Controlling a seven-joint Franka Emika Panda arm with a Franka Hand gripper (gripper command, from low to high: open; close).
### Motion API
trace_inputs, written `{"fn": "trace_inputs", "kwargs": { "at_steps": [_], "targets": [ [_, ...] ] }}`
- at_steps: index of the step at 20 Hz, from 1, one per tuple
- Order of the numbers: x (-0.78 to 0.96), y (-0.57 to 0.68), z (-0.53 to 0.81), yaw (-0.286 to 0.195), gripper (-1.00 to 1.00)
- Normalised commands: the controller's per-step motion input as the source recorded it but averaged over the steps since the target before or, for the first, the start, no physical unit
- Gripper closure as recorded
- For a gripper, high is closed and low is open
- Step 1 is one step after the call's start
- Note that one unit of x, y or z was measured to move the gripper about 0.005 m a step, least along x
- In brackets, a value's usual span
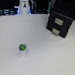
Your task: Open the kcup holder, insert the kcup into the holder, and close the kcup holder
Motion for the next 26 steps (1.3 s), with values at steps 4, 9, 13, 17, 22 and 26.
{"fn": "trace_inputs", "kwargs": {
  "at_steps": [4, 9, 13, 17, 22, 26],
  "targets": [
    [-0.05, 0.29, 0.07, -0.04, -1.0],
    [-0.23, 0.58, 0.03, -0.137, -1.0],
    [-0.33, 0.69, 0.0, -0.143, -1.0],
    [-0.36, 0.7, 0.0, -0.145, -1.0],
    [-0.39, 0.67, -0.02, -0.157, -1.0],
    [-0.36, 0.6, -0.11, -0.175, -1.0]
  ]
}}
